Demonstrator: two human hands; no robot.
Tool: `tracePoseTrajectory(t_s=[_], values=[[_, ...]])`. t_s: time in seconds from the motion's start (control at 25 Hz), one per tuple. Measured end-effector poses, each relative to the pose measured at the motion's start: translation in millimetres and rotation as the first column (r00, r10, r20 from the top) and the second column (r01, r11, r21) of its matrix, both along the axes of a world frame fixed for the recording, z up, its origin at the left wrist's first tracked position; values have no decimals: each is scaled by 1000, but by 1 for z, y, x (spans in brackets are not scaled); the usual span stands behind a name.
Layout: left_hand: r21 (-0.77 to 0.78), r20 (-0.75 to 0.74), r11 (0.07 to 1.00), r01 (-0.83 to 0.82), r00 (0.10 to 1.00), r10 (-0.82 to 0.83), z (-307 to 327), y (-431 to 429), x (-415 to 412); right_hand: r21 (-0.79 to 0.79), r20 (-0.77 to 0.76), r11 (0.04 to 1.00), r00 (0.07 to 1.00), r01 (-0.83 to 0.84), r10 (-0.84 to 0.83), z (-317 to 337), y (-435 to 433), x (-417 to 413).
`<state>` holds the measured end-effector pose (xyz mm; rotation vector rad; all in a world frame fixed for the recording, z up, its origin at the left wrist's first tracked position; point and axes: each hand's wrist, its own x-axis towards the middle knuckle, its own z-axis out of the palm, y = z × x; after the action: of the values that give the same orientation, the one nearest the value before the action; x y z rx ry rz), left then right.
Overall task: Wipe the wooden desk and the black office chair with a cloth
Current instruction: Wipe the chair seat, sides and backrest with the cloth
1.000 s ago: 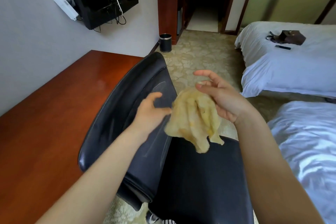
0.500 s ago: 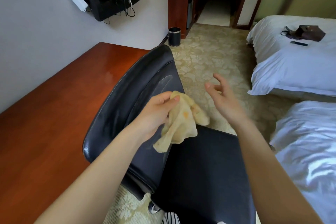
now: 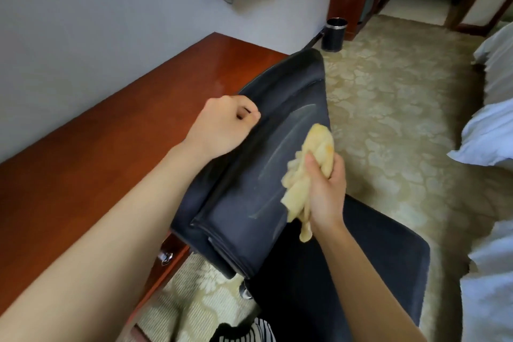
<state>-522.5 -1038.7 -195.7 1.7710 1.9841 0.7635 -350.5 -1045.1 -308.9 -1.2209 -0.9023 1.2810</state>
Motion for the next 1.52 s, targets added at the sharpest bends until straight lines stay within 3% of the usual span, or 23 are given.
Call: tracePoseTrajectory(t_s=[0.08, 0.2, 0.24, 0.32, 0.4, 0.48, 0.64, 0.76, 0.88, 0.96, 1.04, 1.16, 1.28, 1.4, 1.52], values=[[90, 65, 990, -108, 993, 103, -7, -8, -17, -7, -24, 1000, 1000, -1, 1, 4, 27, -9], [261, -194, 946, -190, 950, 244, -18, -31, -33, 67, 168, 997, 985, -33, 21, 12, 69, -43], [250, -262, 938, -242, 915, 306, -23, -39, -41, 115, 261, 993, 965, -34, 2, 15, 78, -56], [86, -275, 917, -390, 875, 398, -32, -56, -62, 186, 360, 982, 931, -14, -55, 20, 87, -79], [-150, -118, 895, -421, 906, 406, -41, -70, -77, 223, 386, 974, 915, 34, -120, 19, 86, -92], [-271, 118, 887, -375, 901, 417, -50, -75, -82, 292, 372, 956, 918, 25, -137, 15, 73, -99], [-223, 217, 903, -368, 884, 414, -55, -71, -82, 470, 265, 880, 962, -71, -64, 2, 28, -112], [-168, 229, 909, -381, 882, 412, -56, -69, -84, 676, 317, 706, 948, -209, -24, -16, -6, -116], [-126, 228, 922, -366, 894, 386, -57, -68, -85, 843, 441, 358, 897, -403, -29, -35, -21, -108], [-125, 254, 931, -343, 896, 364, -58, -67, -86, 861, 503, 165, 854, -481, -137, -38, -9, -104], [-138, 286, 929, -343, 884, 369, -60, -66, -86, 848, 524, 81, 807, -523, -272, -35, 13, -102], [-153, 304, 914, -377, 862, 406, -60, -63, -84, 861, 509, 155, 811, -485, -290, -22, 41, -103], [-160, 282, 907, -390, 862, 420, -59, -55, -82, 830, 501, 418, 823, -370, -268, -2, 70, -102], [-109, 309, 888, -446, 834, 457, -57, -49, -78, 653, 455, 740, 864, -162, -213, 24, 93, -108], [-60, 433, 847, -528, 751, 498, -65, -56, -79, 501, 445, 865, 866, -28, -230, 42, 97, -123]])
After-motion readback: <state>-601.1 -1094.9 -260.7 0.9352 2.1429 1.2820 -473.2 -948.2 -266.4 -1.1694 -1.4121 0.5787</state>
